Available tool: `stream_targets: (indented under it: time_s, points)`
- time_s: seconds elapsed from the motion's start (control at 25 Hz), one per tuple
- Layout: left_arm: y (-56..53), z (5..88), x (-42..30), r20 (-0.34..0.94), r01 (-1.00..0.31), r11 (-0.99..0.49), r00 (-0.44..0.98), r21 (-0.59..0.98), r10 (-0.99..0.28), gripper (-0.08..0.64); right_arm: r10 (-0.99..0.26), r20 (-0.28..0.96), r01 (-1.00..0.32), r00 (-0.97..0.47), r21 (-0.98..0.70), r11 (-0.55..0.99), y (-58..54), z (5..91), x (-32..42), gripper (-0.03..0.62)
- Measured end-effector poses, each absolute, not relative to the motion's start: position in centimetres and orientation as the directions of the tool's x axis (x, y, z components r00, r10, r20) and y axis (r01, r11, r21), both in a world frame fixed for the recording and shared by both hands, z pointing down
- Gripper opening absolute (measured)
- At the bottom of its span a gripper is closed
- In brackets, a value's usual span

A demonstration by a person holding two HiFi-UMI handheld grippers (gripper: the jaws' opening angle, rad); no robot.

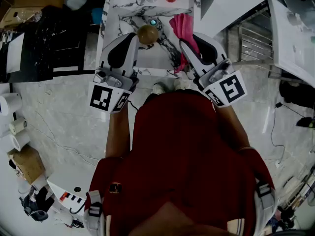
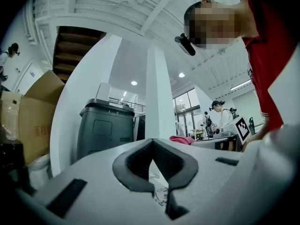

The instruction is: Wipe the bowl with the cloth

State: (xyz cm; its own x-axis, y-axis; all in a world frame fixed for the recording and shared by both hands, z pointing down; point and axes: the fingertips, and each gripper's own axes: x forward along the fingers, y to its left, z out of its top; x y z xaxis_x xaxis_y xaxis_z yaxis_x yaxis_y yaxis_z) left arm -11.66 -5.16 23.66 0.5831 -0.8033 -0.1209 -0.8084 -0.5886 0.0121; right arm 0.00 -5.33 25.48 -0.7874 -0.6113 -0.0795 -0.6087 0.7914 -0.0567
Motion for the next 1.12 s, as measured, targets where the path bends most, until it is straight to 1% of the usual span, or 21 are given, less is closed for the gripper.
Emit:
stream_targets:
  time_s: [1.12]
  points:
    - [-5.2,24.1,-13.0,-0.146,-0.81,-0.585,0.574,0.042,-0.806,0.006,-0.621,-0.072,-0.62,-0.781,-0.033,0.784,-5.6,25.4,-0.6,0.087]
